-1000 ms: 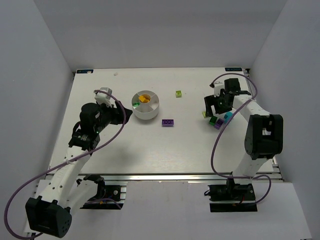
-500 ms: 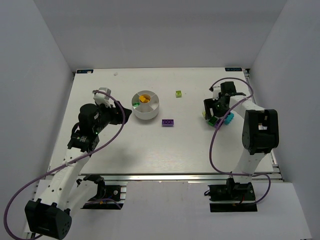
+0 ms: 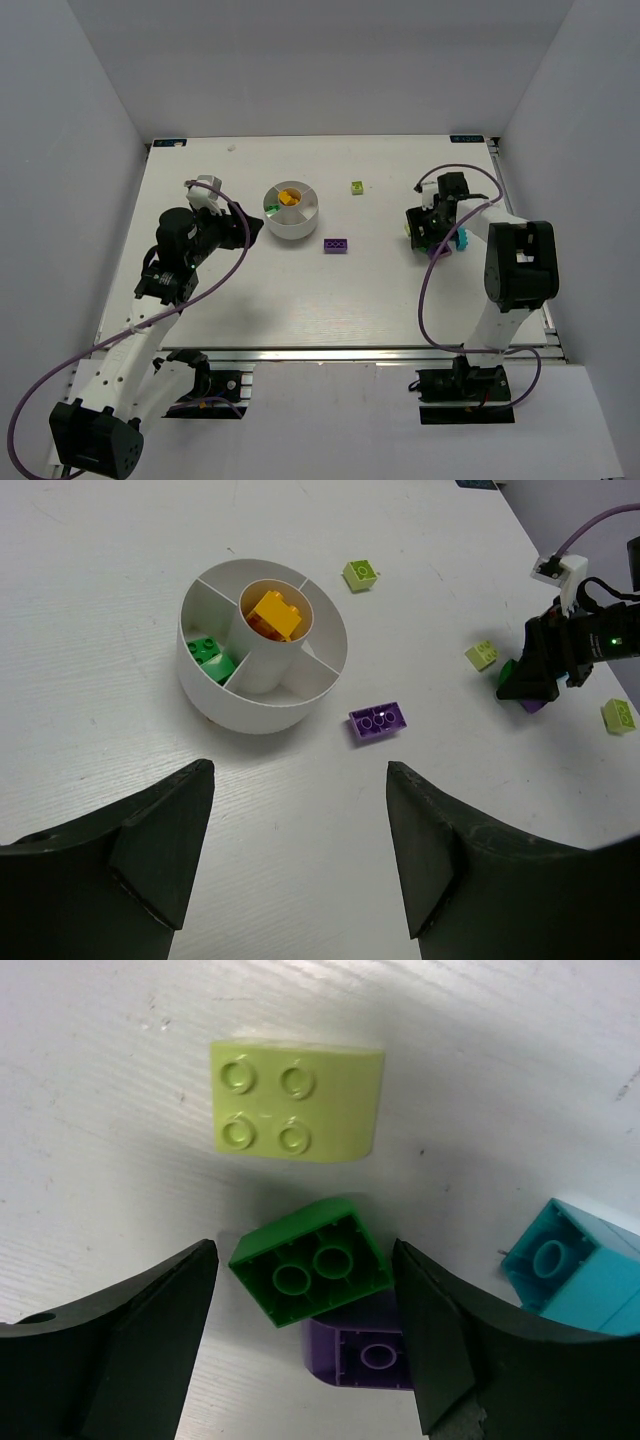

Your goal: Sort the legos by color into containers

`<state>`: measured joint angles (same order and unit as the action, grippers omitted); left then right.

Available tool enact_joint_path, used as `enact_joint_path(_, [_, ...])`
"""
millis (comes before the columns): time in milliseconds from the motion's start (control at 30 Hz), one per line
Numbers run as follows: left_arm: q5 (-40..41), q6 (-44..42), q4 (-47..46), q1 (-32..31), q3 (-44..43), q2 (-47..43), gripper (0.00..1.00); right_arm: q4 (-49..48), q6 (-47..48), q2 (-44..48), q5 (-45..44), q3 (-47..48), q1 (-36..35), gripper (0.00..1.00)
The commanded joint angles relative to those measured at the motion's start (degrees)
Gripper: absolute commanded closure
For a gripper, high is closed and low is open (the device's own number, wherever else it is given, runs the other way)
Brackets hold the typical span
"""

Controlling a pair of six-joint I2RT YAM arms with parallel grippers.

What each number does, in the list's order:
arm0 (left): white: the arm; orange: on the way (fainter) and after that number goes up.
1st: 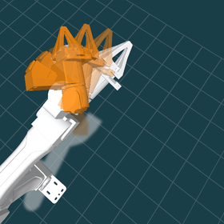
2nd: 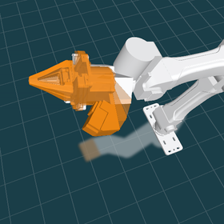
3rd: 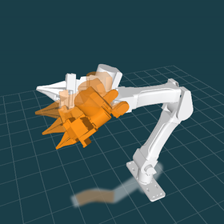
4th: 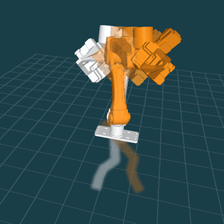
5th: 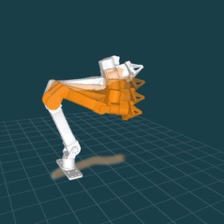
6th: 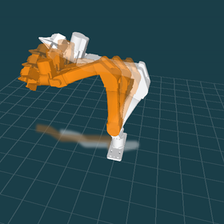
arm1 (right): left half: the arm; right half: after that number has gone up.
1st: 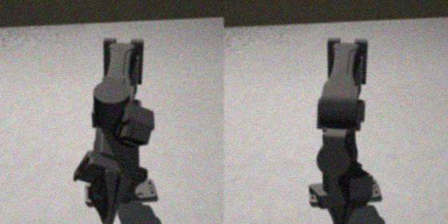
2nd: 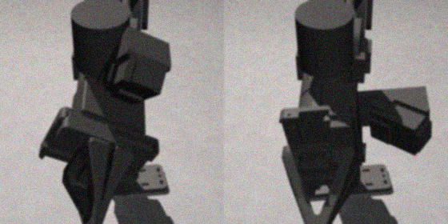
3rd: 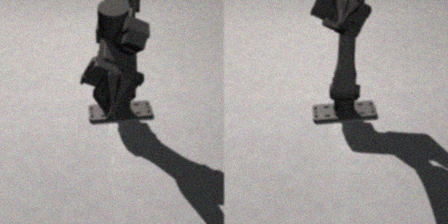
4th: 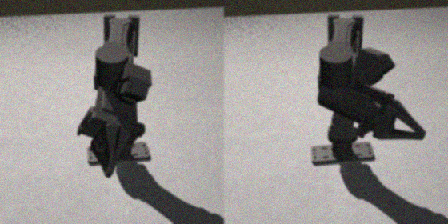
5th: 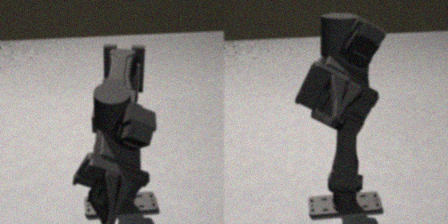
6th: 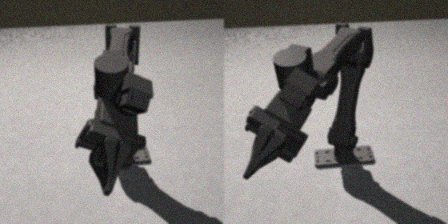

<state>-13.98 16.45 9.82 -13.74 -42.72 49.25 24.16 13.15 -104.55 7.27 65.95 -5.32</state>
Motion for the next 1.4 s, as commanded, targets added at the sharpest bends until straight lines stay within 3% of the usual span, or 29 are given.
enact_joint_path(0, [-0.4, -0.6, -1.1, -0.2, 0.4, -1.1, 0.21, 2.1, 2.7, 1.3, 2.0, -3.0, -1.6, 0.24])
enact_joint_path(333, [-1.9, -0.6, -1.7, -0.2, 0.6, -0.7, 0.20, 3.8, 10.8, 3.2, 6.0, -3.6, -5.3, 0.18])
enact_joint_path(533, [-11.1, -0.7, -5.2, -0.2, 1.4, -0.1, 0.20, 6.7, 16.8, 4.5, 12.0, -2.8, -7.3, 0.18])
enact_joint_path(867, [-13.8, -0.6, -6.3, -0.2, 1.9, 0.1, 0.19, 0.5, 18.3, 5.3, 6.4, -6.0, -8.5, 0.24])
enact_joint_path(1000, [-19.8, 0.7, -9.4, -0.2, 2.7, 1.0, 0.19, -2.1, 17.9, 5.3, 6.2, -6.5, -8.5, 0.33])
enact_joint_path(1133, [-28.4, 4.8, -16.0, -0.8, 4.1, 3.5, 0.19, -3.0, 17.8, 5.3, 8.3, -6.7, -8.5, 0.54])
enact_joint_path(1233, [-33.0, 8.9, -20.6, -0.8, 5.2, 6.1, 0.18, -3.9, 17.5, 5.9, 9.1, -7.2, -8.4, 0.57])
enact_joint_path(1367, [-33.4, 12.4, -23.3, -2.0, 5.5, 8.2, 0.18, -3.4, 18.1, 7.2, 10.9, -7.1, -8.5, 0.61])
